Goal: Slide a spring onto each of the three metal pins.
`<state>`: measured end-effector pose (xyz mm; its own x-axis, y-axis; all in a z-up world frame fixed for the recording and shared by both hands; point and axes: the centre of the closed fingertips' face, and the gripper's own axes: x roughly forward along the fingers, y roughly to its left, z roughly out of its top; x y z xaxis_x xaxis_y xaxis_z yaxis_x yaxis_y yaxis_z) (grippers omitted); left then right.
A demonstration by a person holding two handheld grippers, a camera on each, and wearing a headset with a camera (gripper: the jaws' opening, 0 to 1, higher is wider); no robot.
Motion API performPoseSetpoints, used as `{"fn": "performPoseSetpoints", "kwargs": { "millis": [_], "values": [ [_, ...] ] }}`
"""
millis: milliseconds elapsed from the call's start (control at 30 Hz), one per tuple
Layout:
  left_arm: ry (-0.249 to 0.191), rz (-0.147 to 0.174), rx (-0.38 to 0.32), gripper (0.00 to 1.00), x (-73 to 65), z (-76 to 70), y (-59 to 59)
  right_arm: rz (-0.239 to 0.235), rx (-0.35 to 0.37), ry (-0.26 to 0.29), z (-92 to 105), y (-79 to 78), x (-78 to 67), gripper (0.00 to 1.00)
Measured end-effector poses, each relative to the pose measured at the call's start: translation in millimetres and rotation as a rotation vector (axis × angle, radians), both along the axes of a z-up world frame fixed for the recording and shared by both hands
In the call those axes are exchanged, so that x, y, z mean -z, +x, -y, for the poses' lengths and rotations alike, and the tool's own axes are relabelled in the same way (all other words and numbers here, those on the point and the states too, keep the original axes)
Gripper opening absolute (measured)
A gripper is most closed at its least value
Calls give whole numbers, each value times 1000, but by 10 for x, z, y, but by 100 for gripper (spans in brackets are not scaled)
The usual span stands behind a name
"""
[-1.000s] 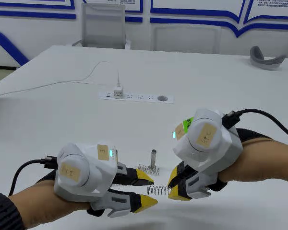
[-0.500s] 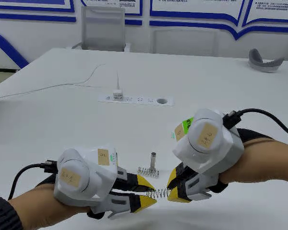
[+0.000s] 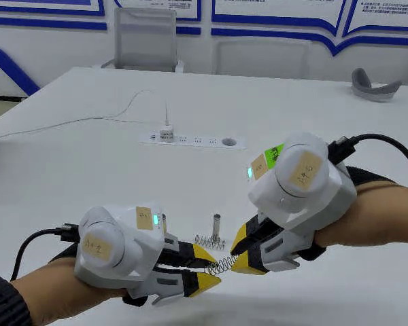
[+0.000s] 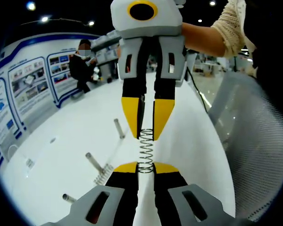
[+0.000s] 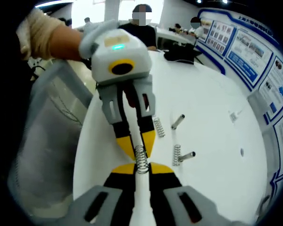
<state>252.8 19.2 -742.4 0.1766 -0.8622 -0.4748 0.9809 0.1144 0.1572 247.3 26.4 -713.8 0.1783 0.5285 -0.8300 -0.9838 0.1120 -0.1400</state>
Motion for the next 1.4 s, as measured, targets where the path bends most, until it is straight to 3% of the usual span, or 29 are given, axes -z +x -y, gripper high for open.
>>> {"fn": "performPoseSetpoints", "kwargs": {
  "millis": [633, 1133, 1400],
  "values": [
    [-21, -13, 0, 11, -30, 38, -9, 33, -26, 78, -251, -10, -174, 11],
    [-24, -23, -5, 11, -19, 32, -10, 23, -11, 90, -253, 5, -159, 14],
    [-23, -24, -7, 11, -20, 28, -6, 14, -13, 71, -230, -22, -92, 14]
  ]
}}
